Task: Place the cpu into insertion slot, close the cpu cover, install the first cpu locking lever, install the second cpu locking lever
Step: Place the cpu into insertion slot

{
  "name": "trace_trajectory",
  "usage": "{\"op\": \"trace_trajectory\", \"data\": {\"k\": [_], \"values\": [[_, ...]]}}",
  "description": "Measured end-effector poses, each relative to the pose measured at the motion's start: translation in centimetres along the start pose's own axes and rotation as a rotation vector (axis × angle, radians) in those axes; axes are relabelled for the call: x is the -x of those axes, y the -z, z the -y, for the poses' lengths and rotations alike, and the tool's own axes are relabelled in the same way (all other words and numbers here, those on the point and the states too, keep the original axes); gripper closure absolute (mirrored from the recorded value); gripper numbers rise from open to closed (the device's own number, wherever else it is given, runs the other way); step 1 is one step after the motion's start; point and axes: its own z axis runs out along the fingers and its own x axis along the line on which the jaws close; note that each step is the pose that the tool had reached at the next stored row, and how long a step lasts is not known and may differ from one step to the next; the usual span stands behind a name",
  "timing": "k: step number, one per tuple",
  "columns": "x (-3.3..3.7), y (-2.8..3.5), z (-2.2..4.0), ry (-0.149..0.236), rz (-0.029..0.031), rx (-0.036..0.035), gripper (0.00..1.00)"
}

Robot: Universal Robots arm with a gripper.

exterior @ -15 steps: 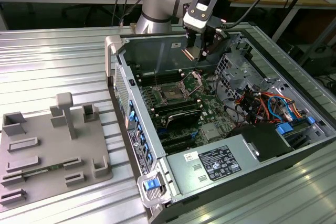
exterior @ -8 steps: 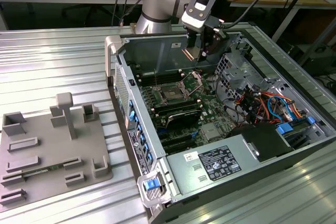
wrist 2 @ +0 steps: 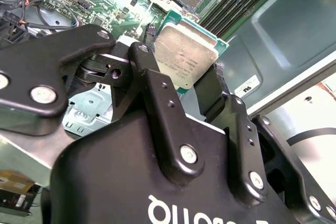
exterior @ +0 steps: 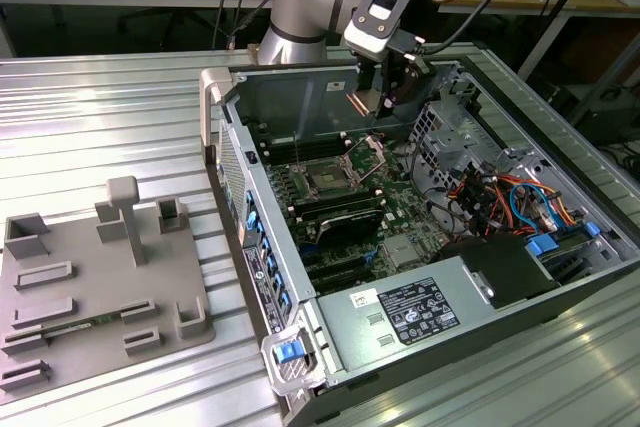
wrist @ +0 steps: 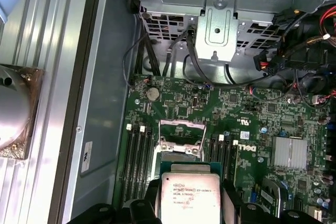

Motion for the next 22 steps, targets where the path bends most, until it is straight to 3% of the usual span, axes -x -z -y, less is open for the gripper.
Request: {"op": "trace_trajectory", "data": {"k": [22], "values": [[0.0, -0.03, 0.0, -0.042, 0.0037, 0.0008, 0.45]]}}
